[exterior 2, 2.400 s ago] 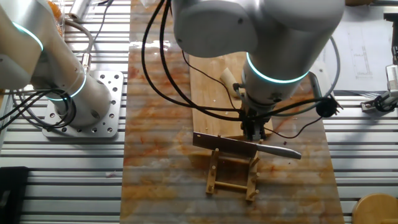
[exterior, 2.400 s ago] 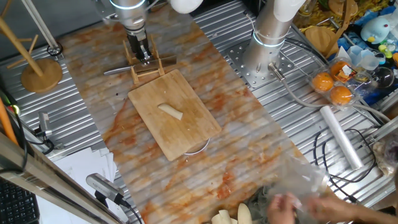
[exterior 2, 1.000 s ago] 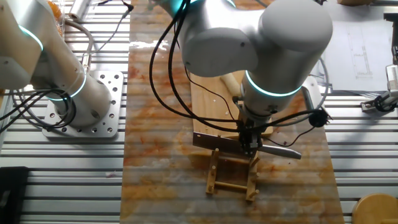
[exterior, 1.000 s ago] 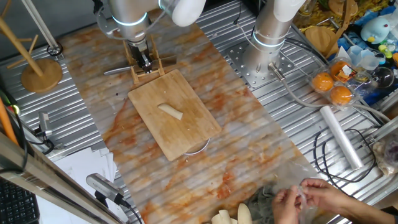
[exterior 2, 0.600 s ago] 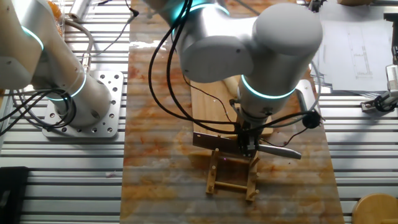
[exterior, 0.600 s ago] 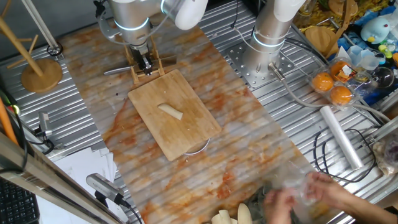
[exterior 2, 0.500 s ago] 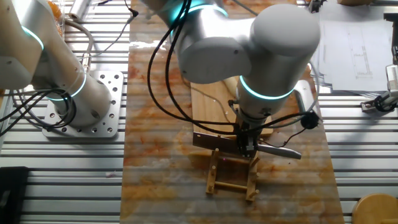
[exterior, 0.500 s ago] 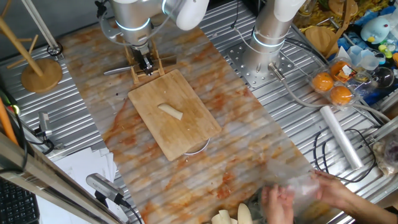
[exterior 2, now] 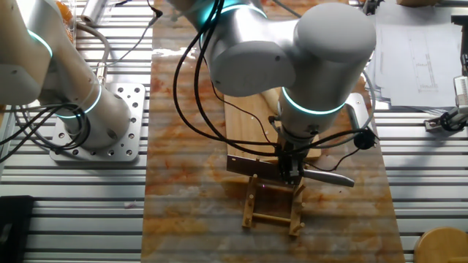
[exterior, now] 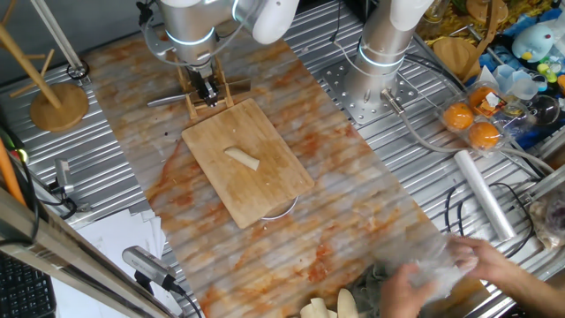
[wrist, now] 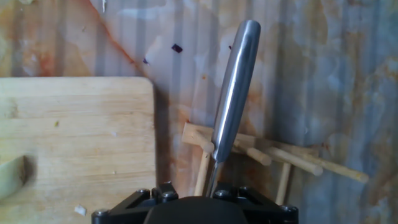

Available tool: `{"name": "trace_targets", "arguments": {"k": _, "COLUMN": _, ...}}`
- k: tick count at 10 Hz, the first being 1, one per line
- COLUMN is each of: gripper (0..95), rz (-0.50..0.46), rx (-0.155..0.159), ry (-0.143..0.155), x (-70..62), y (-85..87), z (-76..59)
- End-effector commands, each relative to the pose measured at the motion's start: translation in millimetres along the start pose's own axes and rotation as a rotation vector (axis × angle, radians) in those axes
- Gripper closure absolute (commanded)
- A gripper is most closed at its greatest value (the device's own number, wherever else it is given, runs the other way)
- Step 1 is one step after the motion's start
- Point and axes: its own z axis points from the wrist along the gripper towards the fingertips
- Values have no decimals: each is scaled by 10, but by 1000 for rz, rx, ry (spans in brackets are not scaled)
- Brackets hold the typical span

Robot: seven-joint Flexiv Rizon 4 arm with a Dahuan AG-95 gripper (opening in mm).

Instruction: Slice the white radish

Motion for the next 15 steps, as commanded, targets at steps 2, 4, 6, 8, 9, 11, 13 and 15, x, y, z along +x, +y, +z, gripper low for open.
{"name": "trace_targets", "arguments": {"k": 2, "gripper": 570, "rz": -5, "rx": -22, "ry": -5, "x": 5, "y": -4, "z": -2}}
{"name": "trace_targets", "arguments": {"k": 4, "gripper": 570, "rz": 0, "rx": -38, "ry": 10, "x": 5, "y": -4, "z": -2}}
{"name": "trace_targets", "arguments": {"k": 6, "gripper": 570, "rz": 27, "rx": -45, "ry": 54, "x": 5, "y": -4, "z": -2}}
{"name": "trace_targets", "arguments": {"k": 8, "gripper": 570, "rz": 38, "rx": -46, "ry": 63, "x": 5, "y": -4, "z": -2}}
{"name": "trace_targets", "arguments": {"k": 9, "gripper": 570, "rz": 38, "rx": -46, "ry": 64, "x": 5, "y": -4, "z": -2}}
{"name": "trace_targets", "arguments": {"k": 11, "gripper": 570, "rz": 38, "rx": -42, "ry": 72, "x": 5, "y": -4, "z": 0}}
{"name": "trace_targets", "arguments": {"k": 13, "gripper": 570, "rz": 36, "rx": -41, "ry": 73, "x": 6, "y": -5, "z": 40}}
{"name": "trace_targets", "arguments": {"k": 15, "gripper": 570, "rz": 36, "rx": -40, "ry": 75, "x": 3, "y": -6, "z": 105}}
